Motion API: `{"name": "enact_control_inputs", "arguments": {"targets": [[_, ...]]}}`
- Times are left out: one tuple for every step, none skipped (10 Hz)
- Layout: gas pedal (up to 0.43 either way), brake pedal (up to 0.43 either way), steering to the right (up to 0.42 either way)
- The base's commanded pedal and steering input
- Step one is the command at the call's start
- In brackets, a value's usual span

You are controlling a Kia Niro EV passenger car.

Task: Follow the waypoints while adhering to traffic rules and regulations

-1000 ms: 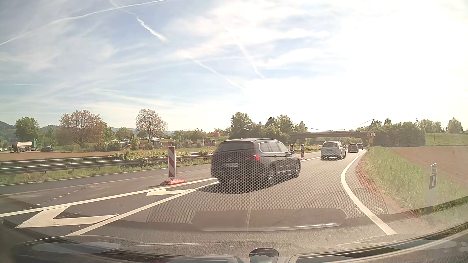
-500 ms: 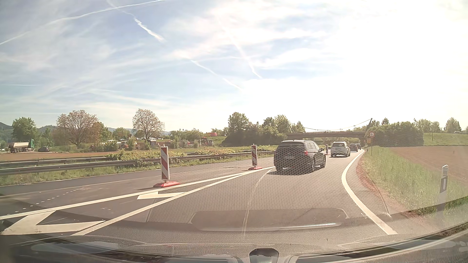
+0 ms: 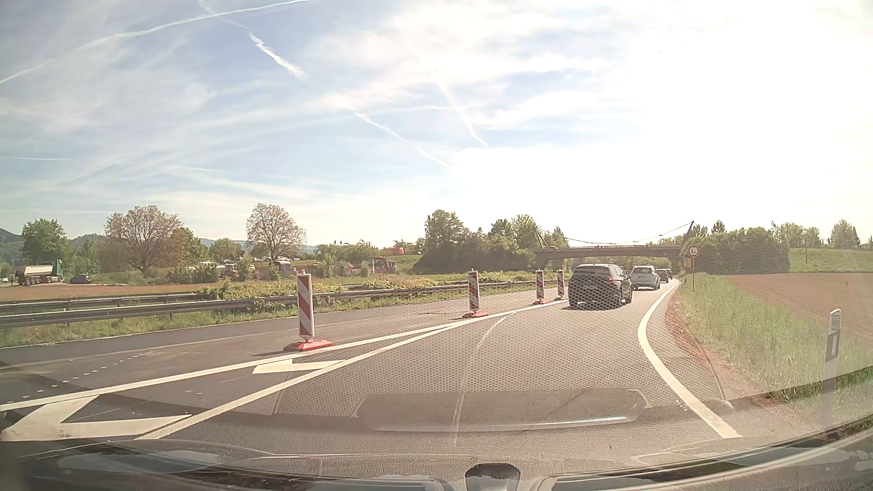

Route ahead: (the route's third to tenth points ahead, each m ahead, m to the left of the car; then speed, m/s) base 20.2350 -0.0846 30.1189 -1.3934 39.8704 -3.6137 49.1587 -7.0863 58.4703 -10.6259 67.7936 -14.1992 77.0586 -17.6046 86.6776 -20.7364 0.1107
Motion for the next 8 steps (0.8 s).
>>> {"name": "enact_control_inputs", "arguments": {"targets": [[0.000, 0.280, 0.062], [0.000, 0.287, 0.061], [0.000, 0.287, 0.061], [0.000, 0.287, 0.061], [0.000, 0.287, 0.061], [0.000, 0.287, 0.061], [0.000, 0.293, 0.061], [0.000, 0.293, 0.061]]}}
